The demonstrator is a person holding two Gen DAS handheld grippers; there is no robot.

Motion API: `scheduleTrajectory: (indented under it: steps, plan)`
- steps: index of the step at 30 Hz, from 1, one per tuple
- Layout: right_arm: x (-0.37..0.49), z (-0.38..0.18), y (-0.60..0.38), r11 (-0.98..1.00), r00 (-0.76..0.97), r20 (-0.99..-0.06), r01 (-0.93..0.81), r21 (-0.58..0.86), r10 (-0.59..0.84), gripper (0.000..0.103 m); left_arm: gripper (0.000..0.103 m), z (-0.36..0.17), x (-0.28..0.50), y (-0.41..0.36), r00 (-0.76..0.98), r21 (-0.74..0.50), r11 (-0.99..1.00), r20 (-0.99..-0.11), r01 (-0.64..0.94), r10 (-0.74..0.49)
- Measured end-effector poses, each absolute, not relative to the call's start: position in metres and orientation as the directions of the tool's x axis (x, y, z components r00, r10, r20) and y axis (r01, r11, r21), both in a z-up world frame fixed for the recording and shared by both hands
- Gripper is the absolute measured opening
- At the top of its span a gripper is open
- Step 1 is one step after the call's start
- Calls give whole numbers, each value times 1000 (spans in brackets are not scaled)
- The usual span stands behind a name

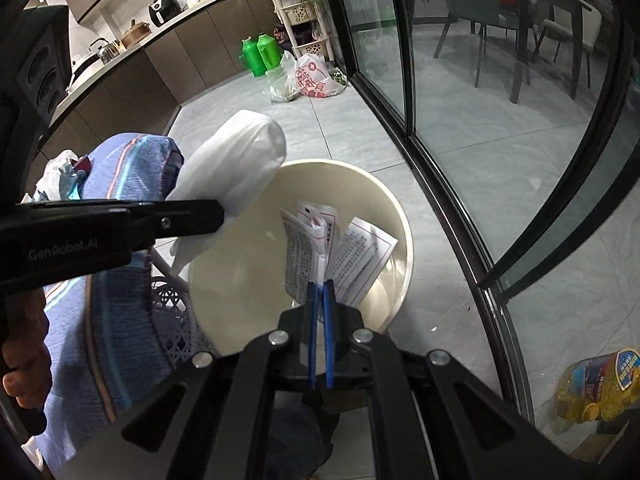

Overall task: Collect trash
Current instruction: 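Carry tissue and leaflet to the white bin and open both tools, then move both tools back over the table toward the remaining trash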

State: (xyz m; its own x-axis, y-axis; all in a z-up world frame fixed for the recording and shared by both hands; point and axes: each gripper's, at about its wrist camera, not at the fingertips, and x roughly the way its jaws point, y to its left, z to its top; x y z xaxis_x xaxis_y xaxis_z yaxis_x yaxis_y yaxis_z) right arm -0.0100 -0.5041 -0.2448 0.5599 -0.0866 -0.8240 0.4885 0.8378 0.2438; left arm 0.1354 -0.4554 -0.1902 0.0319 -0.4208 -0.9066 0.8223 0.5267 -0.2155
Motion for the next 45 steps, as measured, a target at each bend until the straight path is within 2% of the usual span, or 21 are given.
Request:
scheduleTrajectory:
  steps: [1, 3, 5, 9, 11, 12, 14, 16, 20, 22, 30, 38, 45]
  plan:
    - [-10, -246, -505, 839, 560, -824, 488, 242, -87, 8, 10, -187, 133, -455, 40, -211, 531, -906, 821, -421]
    - [-10, -245, -504, 843, 563, -820, 486, 228, -103, 10, 30, -187, 133, -453, 57, -197, 540, -907, 818, -417]
    - [-12, -244, -499, 851, 568, -815, 479, 215, -114, 25, 48, -182, 133, -452, 90, -178, 544, -899, 820, -429]
    - [-15, -239, -495, 866, 585, -802, 456, 204, -119, 33, 67, -170, 132, -446, 128, -166, 558, -884, 813, -450]
    - [-16, -235, -492, 871, 596, -793, 448, 201, -124, 47, 84, -163, 133, -443, 163, -152, 578, -875, 802, -456]
    - [-17, -234, -491, 873, 600, -790, 446, 199, -126, 49, 86, -159, 134, -440, 176, -152, 586, -868, 796, -464]
    - [-19, -231, -489, 877, 608, -782, 440, 194, -132, 67, 95, -151, 134, -437, 196, -152, 600, -858, 785, -474]
    - [-22, -227, -488, 877, 619, -773, 440, 192, -141, 82, 95, -144, 134, -433, 224, -142, 619, -850, 772, -476]
    - [-27, -218, -482, 877, 630, -762, 441, 191, -150, 97, 95, -131, 133, -423, 244, -136, 632, -845, 763, -476]
    - [-29, -210, -477, 878, 635, -752, 446, 173, -175, 99, 95, -123, 131, -416, 258, -134, 642, -840, 755, -478]
    - [-37, -179, -460, 876, 653, -727, 457, 156, -211, 100, 95, -93, 122, -373, 330, -100, 690, -823, 717, -462]
    - [-36, -135, -414, 904, 705, -682, 398, 153, -196, 100, 95, -48, 107, -302, 462, -34, 749, -768, 661, -443]
    - [-24, -104, -357, 947, 748, -655, 280, 161, -110, 100, 95, -36, 107, -207, 483, -85, 833, -781, 547, -396]
